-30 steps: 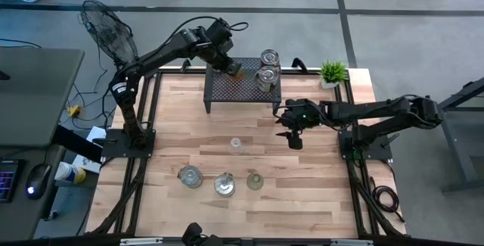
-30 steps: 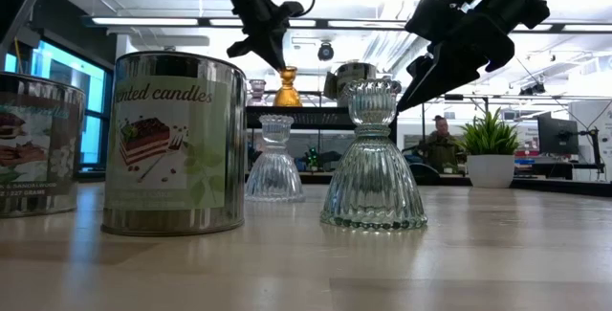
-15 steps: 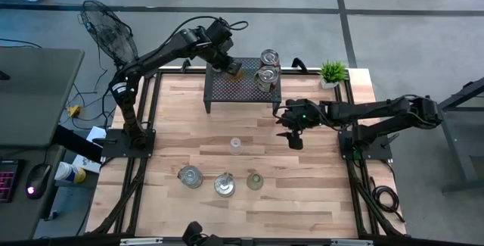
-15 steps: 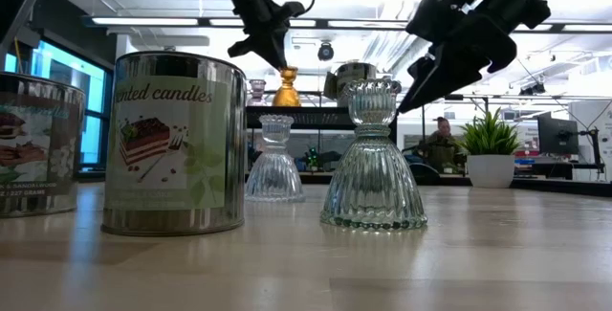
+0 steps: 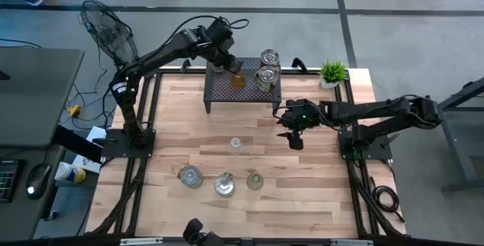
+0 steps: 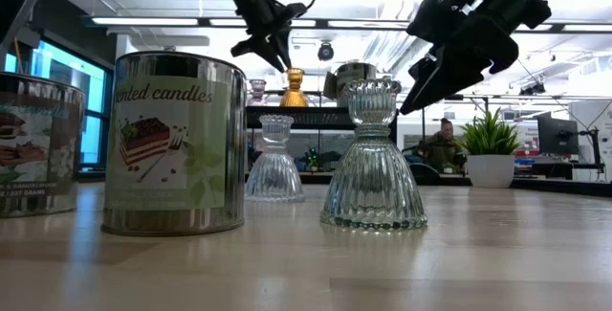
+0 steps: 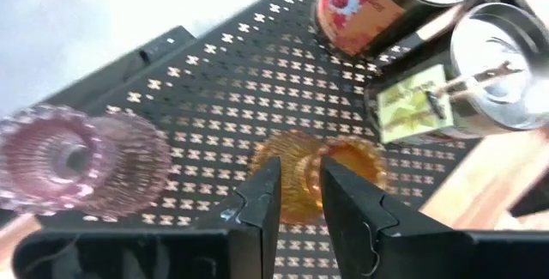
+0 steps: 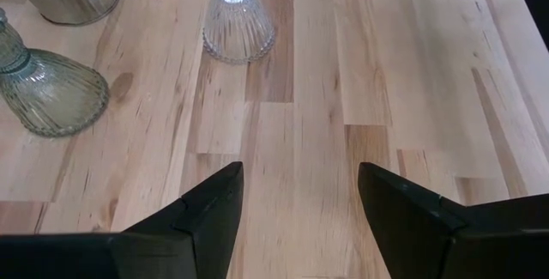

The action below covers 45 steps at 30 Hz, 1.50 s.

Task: Pick & Place candle stick holders
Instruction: Put the yellow glass candlestick on the shelf aligned with the other candlestick

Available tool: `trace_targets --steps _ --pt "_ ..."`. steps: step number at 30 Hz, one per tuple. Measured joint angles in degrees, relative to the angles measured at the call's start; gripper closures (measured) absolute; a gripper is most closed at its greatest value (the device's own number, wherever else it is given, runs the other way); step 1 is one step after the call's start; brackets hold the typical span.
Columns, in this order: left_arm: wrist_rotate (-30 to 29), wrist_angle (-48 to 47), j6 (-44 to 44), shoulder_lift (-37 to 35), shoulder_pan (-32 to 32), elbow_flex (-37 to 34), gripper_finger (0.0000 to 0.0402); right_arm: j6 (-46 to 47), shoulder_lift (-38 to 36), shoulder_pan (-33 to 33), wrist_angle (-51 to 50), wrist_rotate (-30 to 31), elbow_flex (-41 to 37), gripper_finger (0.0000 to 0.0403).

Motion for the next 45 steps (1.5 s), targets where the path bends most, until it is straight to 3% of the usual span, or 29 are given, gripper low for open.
trace_targets --steps 8,12,17,23,28,36,45 --pt "-1.91 -1.13 2.29 -0.69 -0.07 -0.07 0.0321 0.32 0.00 0.00 -1.20 0.01 -0.02 0.0179" --pt "-5.13 -2.20 3.94 -2.95 -1.18 -0.07 0.0339 0.42 0.00 -0.04 -1.16 0.76 -0.02 0.0179" --pt "-10.66 -4.63 6.02 -5.30 -5.33 -0.07 0.0394 0.42 0.00 -0.04 -1.14 2.47 -0.02 0.0179" --pt "-21.73 -7.63 5.21 -5.80 -13.67 -0.42 0.0399 0.91 0.00 -0.05 -1.06 5.24 -0.02 0.0179" --pt "-29.21 -6.52 1.59 -5.86 -19.94 -5.79 0.0400 1.49 -1.17 -0.07 -1.08 7.13 -0.02 0.0179" --pt "-32.65 10.31 -3.21 -8.04 -26.82 -20.09 0.0401 0.05 -6.64 -0.43 -3.48 9.16 -0.02 0.0179" --pt "-37.18 40.37 -4.77 -7.95 -28.22 -35.06 0.0401 1.21 -11.22 -3.23 -3.48 9.37 -2.72 0.0179"
